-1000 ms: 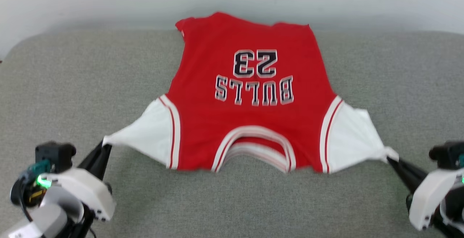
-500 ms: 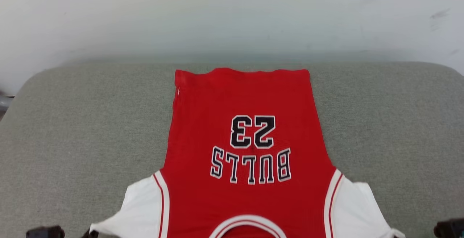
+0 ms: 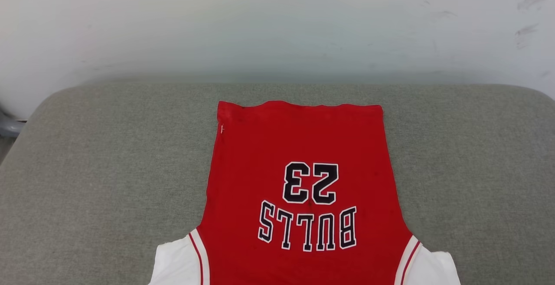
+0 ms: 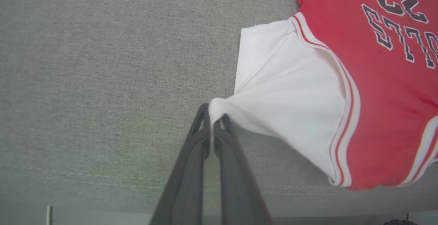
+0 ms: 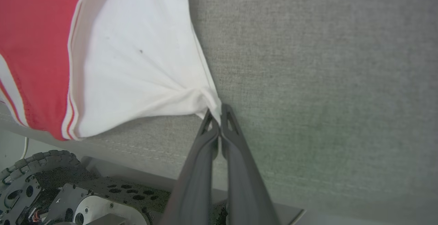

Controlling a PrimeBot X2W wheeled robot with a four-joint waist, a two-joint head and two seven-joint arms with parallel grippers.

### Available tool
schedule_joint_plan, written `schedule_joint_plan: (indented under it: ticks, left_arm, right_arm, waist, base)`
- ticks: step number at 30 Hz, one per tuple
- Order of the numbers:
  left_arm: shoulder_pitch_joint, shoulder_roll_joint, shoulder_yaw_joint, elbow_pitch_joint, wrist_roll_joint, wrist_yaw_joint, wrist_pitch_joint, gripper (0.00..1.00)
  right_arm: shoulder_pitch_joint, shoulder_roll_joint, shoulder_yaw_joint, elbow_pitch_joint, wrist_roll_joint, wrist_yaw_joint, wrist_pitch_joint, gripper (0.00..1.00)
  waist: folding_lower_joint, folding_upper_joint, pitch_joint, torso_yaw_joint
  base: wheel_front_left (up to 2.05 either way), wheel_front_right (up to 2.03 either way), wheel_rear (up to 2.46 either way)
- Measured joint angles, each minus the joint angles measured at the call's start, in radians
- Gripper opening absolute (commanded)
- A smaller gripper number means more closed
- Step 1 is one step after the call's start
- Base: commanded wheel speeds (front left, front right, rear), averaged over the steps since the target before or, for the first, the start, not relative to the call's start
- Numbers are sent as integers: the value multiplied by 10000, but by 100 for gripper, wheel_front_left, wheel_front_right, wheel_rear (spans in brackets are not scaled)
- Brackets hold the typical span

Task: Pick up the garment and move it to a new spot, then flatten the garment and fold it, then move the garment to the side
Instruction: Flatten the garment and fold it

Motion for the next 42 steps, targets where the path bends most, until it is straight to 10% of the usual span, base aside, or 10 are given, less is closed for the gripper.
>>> schedule_joint_plan:
  ticks: [2,3,4,25,42]
  left_arm:
    - [-11,-65,8,-31,134,6,0,0]
    - [-39,-119,15,-63,176,13,0,0]
    - [-67,-174,23,-104,238,19,0,0]
    - [-1451,-959,633,-1221,1887,322,-12,0]
    - [-2705,-3053,1603,-1175,3802,-625,-12,0]
  right_arm:
    - [-3,255,-322,-119,-10,0,-25,36]
    - [-15,376,-485,-178,-21,0,-54,93]
    - [-27,458,-610,-245,-67,-2,-50,100]
    - [-5018,263,-3028,-3290,-1753,-6,2163,100]
    - [-10835,-591,-1124,-1419,-2242,-2,9302,100]
  waist:
    - [0,0,-21,45]
    - [0,0,-26,63]
    - [0,0,-27,76]
    - [3,0,1287,911]
    - [3,0,3905,2438]
  base:
    - [0,0,0]
    - [0,0,0]
    - [0,0,0]
    - [0,0,0]
    - [0,0,0]
